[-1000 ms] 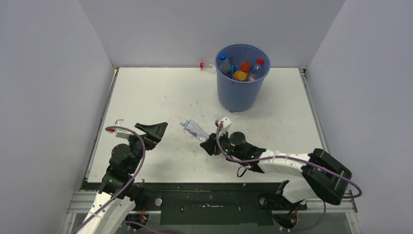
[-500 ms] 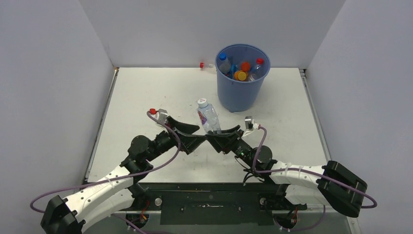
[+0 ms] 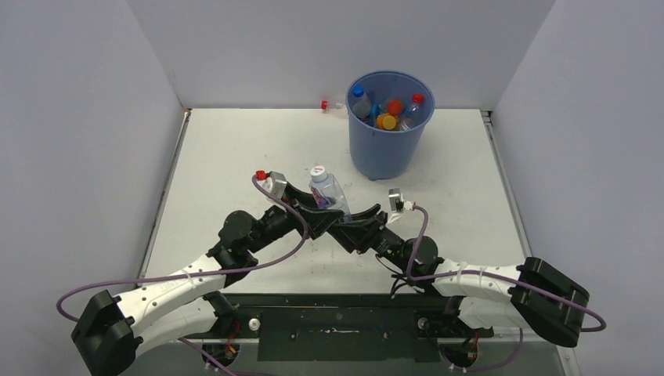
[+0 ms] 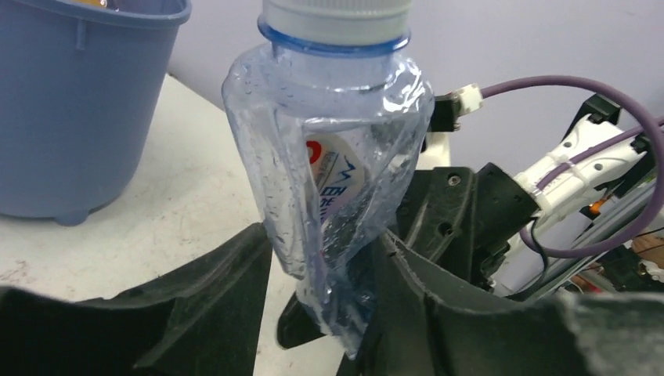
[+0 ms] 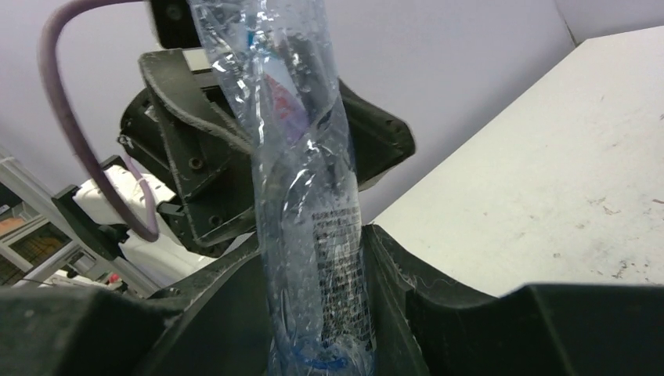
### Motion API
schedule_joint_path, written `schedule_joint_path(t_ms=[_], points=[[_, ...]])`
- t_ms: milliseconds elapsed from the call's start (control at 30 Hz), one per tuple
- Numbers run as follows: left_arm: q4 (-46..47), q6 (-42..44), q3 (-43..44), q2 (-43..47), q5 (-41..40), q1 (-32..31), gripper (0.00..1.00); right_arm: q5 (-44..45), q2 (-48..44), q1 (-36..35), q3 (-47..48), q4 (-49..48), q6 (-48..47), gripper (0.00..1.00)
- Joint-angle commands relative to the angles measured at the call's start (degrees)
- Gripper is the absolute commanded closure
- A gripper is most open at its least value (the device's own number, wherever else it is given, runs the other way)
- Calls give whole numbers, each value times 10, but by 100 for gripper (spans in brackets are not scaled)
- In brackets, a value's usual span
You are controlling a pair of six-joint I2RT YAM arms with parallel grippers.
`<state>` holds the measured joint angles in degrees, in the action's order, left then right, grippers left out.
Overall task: Put the plastic bottles in the bin
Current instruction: Place the plastic bottle in the trash bin.
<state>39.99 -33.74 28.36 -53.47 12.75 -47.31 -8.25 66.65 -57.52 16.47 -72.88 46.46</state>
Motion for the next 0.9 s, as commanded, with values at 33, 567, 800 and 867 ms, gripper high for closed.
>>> schedule_joint_path(t_ms=[33,567,800,867], points=[[40,23,37,-1,17,-4,72,-80,-54,-7,56,113,-65,64],[-340,195,164,36,-18,-2,100,133,-205,-19,424,841,-326,3],[-351,197,175,29,-13,-4,100,150,-97,-19,507,851,-334,10],[-351,196,175,29,-9,-5,100,153,-84,-19,517,846,-334,14]])
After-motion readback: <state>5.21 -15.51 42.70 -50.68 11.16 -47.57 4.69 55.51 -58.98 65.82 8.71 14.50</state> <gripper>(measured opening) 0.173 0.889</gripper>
